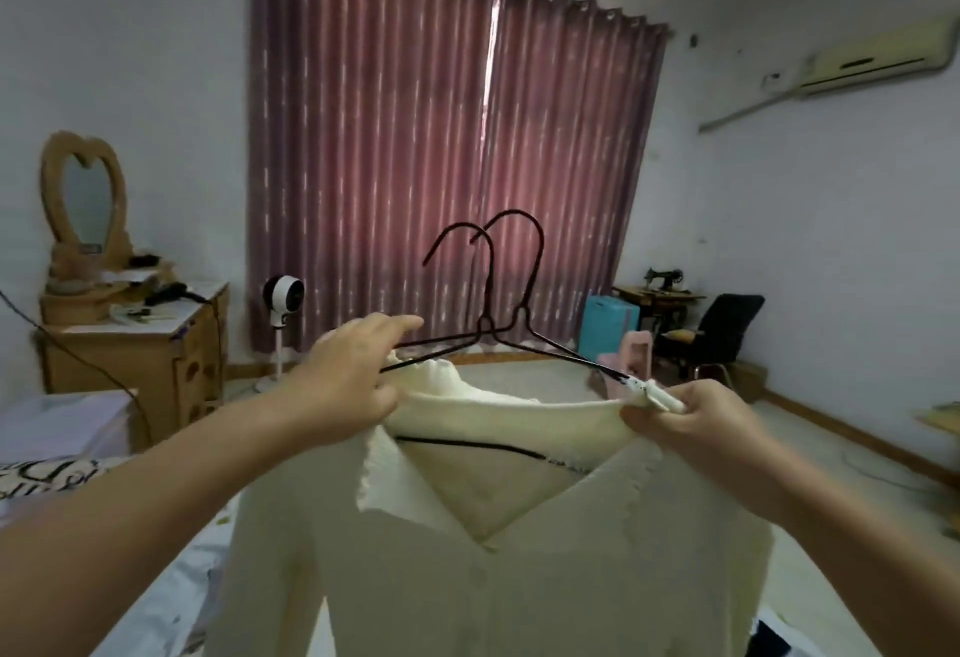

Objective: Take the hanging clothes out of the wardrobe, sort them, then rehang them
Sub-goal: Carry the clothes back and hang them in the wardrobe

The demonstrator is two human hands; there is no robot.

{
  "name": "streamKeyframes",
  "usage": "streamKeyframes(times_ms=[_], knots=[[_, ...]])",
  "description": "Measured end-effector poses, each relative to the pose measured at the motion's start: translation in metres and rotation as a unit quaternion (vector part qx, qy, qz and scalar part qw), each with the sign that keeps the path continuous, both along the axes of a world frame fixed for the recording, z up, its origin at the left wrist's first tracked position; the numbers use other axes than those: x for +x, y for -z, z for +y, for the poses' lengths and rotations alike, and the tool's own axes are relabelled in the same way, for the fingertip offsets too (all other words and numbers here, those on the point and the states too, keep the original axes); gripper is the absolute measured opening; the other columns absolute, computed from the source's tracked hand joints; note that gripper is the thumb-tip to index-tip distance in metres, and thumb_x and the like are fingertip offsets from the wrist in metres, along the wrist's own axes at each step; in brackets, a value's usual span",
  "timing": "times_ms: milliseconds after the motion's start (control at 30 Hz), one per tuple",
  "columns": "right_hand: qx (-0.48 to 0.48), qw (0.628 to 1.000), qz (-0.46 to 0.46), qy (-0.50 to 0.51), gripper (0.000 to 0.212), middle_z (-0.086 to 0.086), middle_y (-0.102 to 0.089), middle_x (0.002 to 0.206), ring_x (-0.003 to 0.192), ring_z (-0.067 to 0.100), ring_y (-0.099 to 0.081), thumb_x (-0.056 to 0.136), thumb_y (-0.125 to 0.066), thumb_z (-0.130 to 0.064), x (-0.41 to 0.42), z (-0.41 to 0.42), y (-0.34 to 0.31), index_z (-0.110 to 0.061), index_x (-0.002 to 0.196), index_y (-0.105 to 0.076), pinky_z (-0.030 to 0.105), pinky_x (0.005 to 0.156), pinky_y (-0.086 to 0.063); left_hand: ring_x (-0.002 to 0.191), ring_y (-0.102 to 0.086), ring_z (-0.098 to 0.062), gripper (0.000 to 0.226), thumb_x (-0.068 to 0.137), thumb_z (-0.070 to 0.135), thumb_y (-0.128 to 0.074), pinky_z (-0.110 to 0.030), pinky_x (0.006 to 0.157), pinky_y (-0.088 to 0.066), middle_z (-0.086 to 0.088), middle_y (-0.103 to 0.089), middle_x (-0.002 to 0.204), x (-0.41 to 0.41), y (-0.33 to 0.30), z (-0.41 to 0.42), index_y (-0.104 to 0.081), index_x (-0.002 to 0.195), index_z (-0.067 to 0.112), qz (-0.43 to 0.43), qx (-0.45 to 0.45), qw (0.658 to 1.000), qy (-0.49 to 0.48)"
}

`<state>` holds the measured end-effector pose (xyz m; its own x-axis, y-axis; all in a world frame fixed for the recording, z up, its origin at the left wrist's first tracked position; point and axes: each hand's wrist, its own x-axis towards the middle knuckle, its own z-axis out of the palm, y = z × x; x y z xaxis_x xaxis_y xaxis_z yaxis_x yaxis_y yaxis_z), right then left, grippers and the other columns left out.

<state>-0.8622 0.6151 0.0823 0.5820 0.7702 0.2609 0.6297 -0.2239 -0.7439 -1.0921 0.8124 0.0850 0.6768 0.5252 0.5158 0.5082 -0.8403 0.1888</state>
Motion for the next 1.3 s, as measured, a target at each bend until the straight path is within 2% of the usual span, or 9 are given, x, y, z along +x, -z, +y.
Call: streamKeyframes(times_ms=[133, 267, 433, 600, 800, 900, 1067, 1200, 1300], knots=[[-0.001, 0.998, -0.010, 0.060, 0.041, -0.008, -0.045, 0.035, 0.034, 0.003, -0.037, 0.085, -0.066, -0.030, -0.017, -0.051, 0.008, -0.017, 0.047, -0.061, 0.024, 0.047, -0.029, 0.127, -0.042, -0.007, 0.046, 0.092, 0.024, -0.048, -0.025, 0.108, -0.032, 0.009, -0.046, 0.136, 0.047, -0.016, -0.069, -0.038, 0.137, 0.020, -0.135, -0.170, 0.957, 0.192], [-0.017, 0.991, -0.029, 0.129, 0.040, -0.006, -0.045, 0.038, 0.041, 0.008, -0.038, 0.083, -0.065, -0.034, -0.029, -0.110, 0.009, -0.011, 0.050, -0.058, 0.027, 0.052, -0.028, 0.091, -0.060, 0.000, 0.014, 0.099, 0.019, -0.040, -0.004, 0.072, -0.047, -0.001, -0.062, 0.107, 0.081, -0.027, -0.126, -0.049, 0.109, 0.018, -0.281, -0.327, 0.851, 0.299], [-0.084, 0.980, -0.062, 0.167, 0.032, -0.001, -0.051, 0.056, 0.052, 0.012, -0.044, 0.080, -0.063, -0.032, -0.045, -0.192, 0.017, -0.001, 0.073, -0.064, 0.026, 0.054, -0.029, 0.061, -0.068, -0.005, 0.018, 0.098, 0.017, -0.041, -0.021, 0.063, -0.056, 0.005, -0.071, 0.072, 0.111, -0.039, -0.202, -0.056, 0.089, 0.015, -0.353, -0.460, 0.723, 0.375], [-0.177, 0.973, 0.057, 0.137, 0.026, 0.000, -0.050, 0.070, 0.065, 0.012, -0.045, 0.075, -0.065, -0.038, -0.063, -0.289, 0.014, -0.013, 0.074, -0.060, 0.028, 0.062, -0.030, 0.044, -0.050, -0.005, 0.027, 0.098, 0.017, -0.041, -0.020, 0.049, -0.044, 0.004, -0.054, 0.051, 0.135, -0.035, -0.295, -0.055, 0.076, 0.011, -0.330, -0.534, 0.669, 0.398], [-0.071, 0.962, 0.228, 0.130, 0.018, -0.012, -0.062, 0.073, 0.073, 0.001, -0.056, 0.090, -0.061, -0.032, -0.100, -0.400, 0.025, -0.025, 0.074, -0.066, 0.018, 0.075, -0.043, 0.042, -0.040, -0.004, 0.033, 0.101, 0.017, -0.036, -0.014, 0.041, -0.033, 0.010, -0.047, 0.042, 0.158, -0.027, -0.416, -0.051, 0.071, 0.014, -0.267, -0.581, 0.626, 0.447], [0.007, 0.972, 0.194, 0.135, 0.013, -0.017, -0.055, 0.062, 0.061, -0.003, -0.049, 0.083, -0.064, -0.028, -0.117, -0.438, 0.036, -0.024, 0.071, -0.061, 0.011, 0.065, -0.039, 0.041, -0.039, -0.005, 0.033, 0.101, 0.016, -0.034, -0.014, 0.040, -0.032, 0.010, -0.046, 0.042, 0.160, -0.028, -0.466, -0.051, 0.073, 0.012, -0.233, -0.603, 0.591, 0.482], [0.125, 0.957, 0.144, 0.219, 0.012, -0.014, -0.047, 0.061, 0.058, 0.002, -0.040, 0.067, -0.063, -0.037, -0.145, -0.488, 0.042, -0.027, 0.065, -0.058, 0.017, 0.058, -0.032, 0.048, -0.048, -0.010, 0.027, 0.100, 0.013, -0.036, -0.022, 0.052, -0.041, 0.006, -0.052, 0.046, 0.162, -0.031, -0.530, -0.053, 0.079, 0.009, -0.156, -0.614, 0.539, 0.555], [0.172, 0.928, 0.075, 0.323, 0.010, -0.008, -0.045, 0.063, 0.063, 0.007, -0.038, 0.072, -0.059, -0.028, -0.170, -0.509, 0.042, -0.021, 0.070, -0.052, 0.021, 0.061, -0.031, 0.071, -0.062, -0.013, 0.022, 0.098, 0.024, -0.041, -0.034, 0.077, -0.045, 0.006, -0.067, 0.061, 0.165, -0.032, -0.567, -0.056, 0.084, 0.015, -0.081, -0.550, 0.559, 0.615], [0.206, 0.896, 0.038, 0.391, 0.009, -0.004, -0.043, 0.067, 0.067, 0.012, -0.037, 0.074, -0.056, -0.025, -0.189, -0.511, 0.044, -0.018, 0.073, -0.050, 0.023, 0.064, -0.032, 0.088, -0.059, -0.013, 0.019, 0.098, 0.027, -0.042, -0.027, 0.076, -0.043, 0.003, -0.068, 0.088, 0.158, -0.028, -0.587, -0.057, 0.095, 0.016, -0.058, -0.501, 0.566, 0.653]])
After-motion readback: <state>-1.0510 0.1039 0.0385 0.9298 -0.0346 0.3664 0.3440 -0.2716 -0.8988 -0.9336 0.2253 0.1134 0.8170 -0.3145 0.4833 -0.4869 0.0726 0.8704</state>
